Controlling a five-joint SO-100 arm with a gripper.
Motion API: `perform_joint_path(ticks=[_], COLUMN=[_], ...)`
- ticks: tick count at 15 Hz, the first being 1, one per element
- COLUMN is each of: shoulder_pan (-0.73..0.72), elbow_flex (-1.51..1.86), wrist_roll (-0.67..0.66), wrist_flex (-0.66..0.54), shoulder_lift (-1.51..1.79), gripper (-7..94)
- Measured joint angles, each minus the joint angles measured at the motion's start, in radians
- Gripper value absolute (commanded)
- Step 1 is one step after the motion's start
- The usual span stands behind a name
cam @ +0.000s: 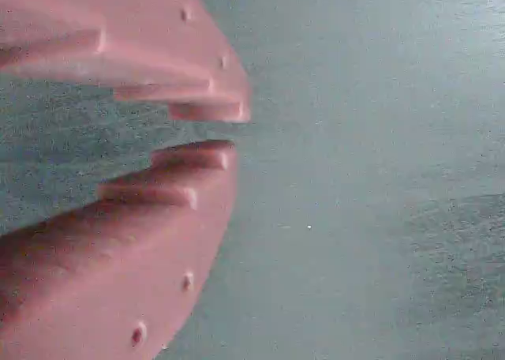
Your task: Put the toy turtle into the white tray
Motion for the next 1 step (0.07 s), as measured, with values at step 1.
perform_joint_path(ticks=[1], shoulder_pan=[0.0], elbow_flex=[0.0], wrist_roll=[0.0], wrist_flex=[0.0], shoulder_lift=[0.0], gripper=[-1])
